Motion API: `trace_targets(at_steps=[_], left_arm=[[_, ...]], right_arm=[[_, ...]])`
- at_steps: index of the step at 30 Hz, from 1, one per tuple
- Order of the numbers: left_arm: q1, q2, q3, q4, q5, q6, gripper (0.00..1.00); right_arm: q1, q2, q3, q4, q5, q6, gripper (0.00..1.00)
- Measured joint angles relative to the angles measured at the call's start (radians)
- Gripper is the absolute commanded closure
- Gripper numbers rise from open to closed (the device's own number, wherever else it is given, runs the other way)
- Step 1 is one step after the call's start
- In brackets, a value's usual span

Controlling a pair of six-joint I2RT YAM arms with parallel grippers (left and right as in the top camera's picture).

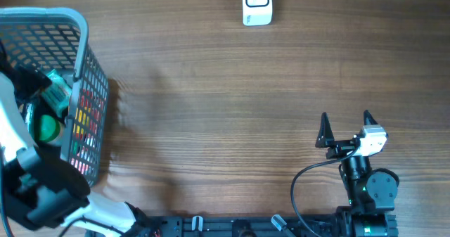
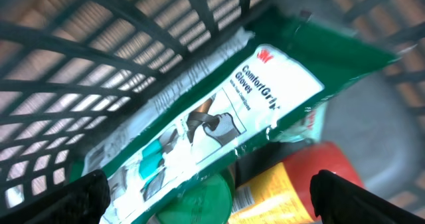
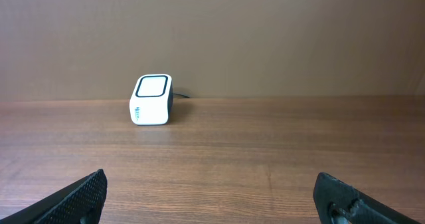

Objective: Scan the item barcode
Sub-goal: 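Reach the left gripper into the basket and grasp the green 3M glove pack, then lift the 3M glove pack out and lay it on the table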

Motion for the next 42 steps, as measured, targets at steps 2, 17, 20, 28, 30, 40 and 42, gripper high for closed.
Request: trace_targets(at_steps=[2,17,20,28,30,40,42], left_arm=[[0.0,0.045,-0.003,-0.005,0.008,0.037,0.0],[0.003,0.068,-0.182,0.199,-0.067,0.143,0.94],[0.007,0.068,-0.182,0.214,-0.102,0.146,0.96],[0.007,0.025,-0.074,0.166,-0.109,0.117,0.96],[0.007,-0.043,-0.047,0.168,-0.109,0.091,0.96],[0.009,-0.495,-0.027,0.295,0.13,-0.076,0.96],[0.011,-0.601,-0.026,0.364,0.256,-0.108,0.96]], right_arm=[[0.0,0.0,0.0,0.0,0.0,0.0,0.0],[0.0,0.0,0.0,0.0,0.0,0.0,0.0],[0.0,0.0,0.0,0.0,0.0,0.0,0.0],[0.0,0.0,0.0,0.0,0.0,0.0,0.0],[0.0,0.0,0.0,0.0,0.0,-0.003,0.0],[0.0,0.0,0.0,0.0,0.0,-0.003,0.0],[0.0,0.0,0.0,0.0,0.0,-0.003,0.0]])
